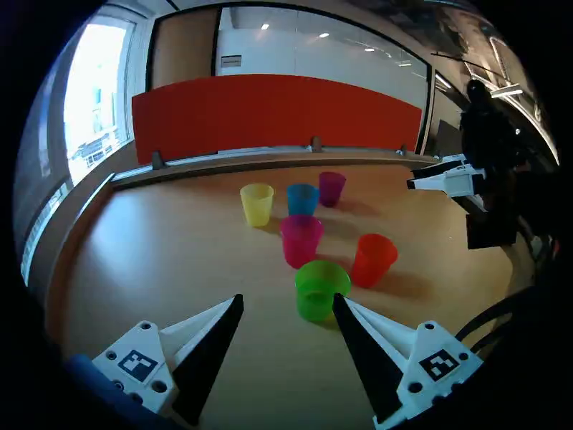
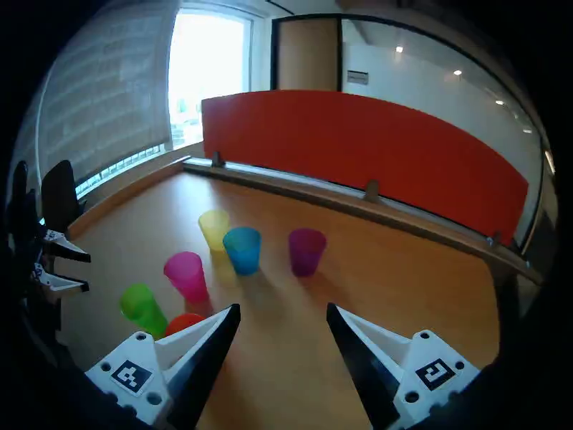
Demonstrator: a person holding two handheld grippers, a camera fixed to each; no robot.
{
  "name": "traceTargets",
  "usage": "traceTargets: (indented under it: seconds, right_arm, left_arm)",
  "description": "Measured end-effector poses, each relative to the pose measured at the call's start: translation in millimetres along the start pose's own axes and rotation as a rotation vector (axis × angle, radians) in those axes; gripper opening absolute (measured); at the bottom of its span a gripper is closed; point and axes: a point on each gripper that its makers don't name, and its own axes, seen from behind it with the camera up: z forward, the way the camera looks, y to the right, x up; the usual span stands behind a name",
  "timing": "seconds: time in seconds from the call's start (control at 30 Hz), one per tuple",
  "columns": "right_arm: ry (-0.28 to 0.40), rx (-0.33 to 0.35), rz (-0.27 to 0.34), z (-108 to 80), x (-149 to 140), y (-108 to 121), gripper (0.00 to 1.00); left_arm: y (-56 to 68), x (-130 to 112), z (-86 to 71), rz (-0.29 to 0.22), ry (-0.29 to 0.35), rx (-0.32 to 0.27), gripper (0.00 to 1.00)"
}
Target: Pour water
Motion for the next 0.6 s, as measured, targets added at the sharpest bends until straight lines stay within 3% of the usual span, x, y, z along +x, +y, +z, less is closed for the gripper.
traceTargets:
  seconds: [0.23,0.6]
  right_arm:
    - [0.065,-0.09,0.002,-32.8,5.3,6.2,0.93]
    - [0.139,-0.211,0.044,-72.1,4.3,18.9,0.93]
  left_arm:
    - [-10.0,13.2,-9.7,-0.004,0.031,0.022,0.93]
    - [-35.9,40.3,-19.4,-0.021,0.098,0.087,0.92]
